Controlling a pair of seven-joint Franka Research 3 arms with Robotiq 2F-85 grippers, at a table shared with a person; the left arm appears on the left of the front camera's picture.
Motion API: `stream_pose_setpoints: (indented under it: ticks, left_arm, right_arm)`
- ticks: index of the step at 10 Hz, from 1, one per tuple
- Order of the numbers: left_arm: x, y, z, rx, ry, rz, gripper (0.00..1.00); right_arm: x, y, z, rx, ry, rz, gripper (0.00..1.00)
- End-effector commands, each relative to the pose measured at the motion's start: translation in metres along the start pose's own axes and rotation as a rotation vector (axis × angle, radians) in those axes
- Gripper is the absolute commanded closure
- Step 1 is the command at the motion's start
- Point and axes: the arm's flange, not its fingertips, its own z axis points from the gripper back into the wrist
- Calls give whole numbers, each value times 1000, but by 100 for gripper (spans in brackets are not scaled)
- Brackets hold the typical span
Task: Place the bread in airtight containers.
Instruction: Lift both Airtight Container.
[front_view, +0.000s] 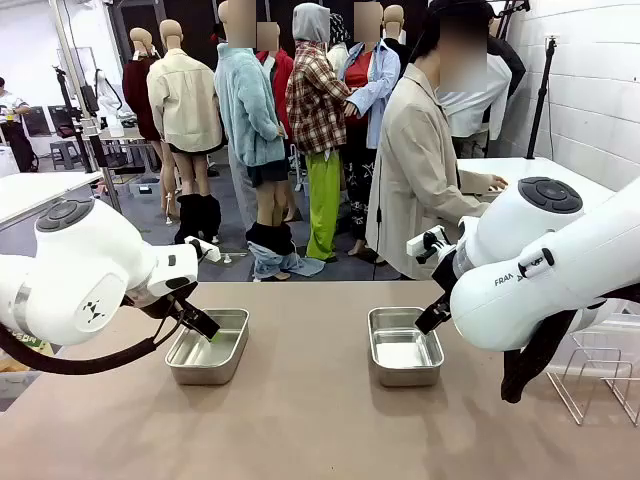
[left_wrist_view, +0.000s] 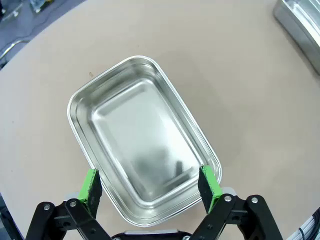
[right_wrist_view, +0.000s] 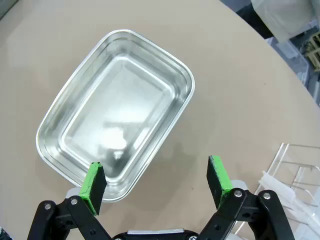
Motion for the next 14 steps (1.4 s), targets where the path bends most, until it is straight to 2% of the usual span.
stream_pose_setpoints:
  ticks: [1,10,11,13,14]
  left_arm:
    - [0,0,0,0,0,0,0]
    - [0,0,0,0,0,0,0]
    - [0,-1,0,0,0,-3,0]
    - [30,14,50,99,-79,-53,0]
    - [41,26,76,156,-112,-46,0]
  right_arm:
    - [0,0,0,0,0,0,0]
    - [0,0,0,0,0,0,0]
    - [15,4,19,-80,-78,0,0]
    - [33,2,70,-160,-234,7,0]
    - [36,-5,96,-218,-280,-15,0]
